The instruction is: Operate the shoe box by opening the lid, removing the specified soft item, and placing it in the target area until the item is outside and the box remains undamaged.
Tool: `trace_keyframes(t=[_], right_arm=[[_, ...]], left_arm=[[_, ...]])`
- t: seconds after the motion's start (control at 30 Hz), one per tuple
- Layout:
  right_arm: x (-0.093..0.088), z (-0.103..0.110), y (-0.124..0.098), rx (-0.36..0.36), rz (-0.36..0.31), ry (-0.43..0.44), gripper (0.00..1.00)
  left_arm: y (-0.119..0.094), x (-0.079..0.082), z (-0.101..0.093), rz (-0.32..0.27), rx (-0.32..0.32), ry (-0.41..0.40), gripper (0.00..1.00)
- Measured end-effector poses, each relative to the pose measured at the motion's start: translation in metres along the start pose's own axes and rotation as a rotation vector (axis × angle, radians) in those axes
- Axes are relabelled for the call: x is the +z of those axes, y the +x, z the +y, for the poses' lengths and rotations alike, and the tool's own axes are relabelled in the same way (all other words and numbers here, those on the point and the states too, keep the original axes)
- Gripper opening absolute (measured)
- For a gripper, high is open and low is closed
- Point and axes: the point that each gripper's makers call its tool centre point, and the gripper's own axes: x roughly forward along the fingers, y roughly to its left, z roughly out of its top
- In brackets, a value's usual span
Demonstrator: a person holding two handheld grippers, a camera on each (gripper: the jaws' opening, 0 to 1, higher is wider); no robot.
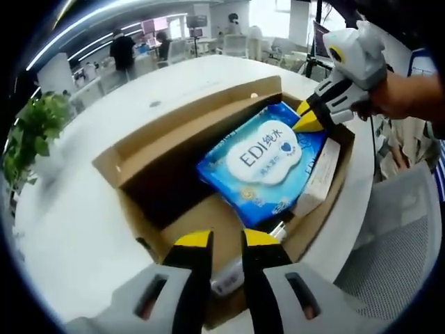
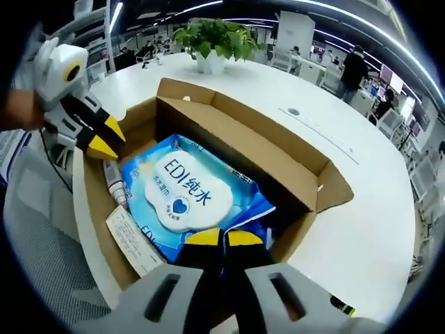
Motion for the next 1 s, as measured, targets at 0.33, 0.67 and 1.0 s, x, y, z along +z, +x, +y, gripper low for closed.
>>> trace_keyframes(t=[0.33, 0.67, 1.0], right_arm=[[-0.003, -0.001, 0.002, 0.001, 0.009, 0.003, 0.0], [-0.003, 0.0, 0.002, 0.009, -0.002, 0.009, 0.0], [-0.003, 0.001, 0.002, 0.018, -0.014, 0.009, 0.0]], left_arm=[[0.009, 0.025, -0.007, -0.034, -0.025, 0.001, 0.13], [0.025, 0.027, -0.012, -0.023, -0.075, -0.148, 0.13], [0.039, 0.022, -0.009, 0.009, -0.077, -0.267, 0.15]])
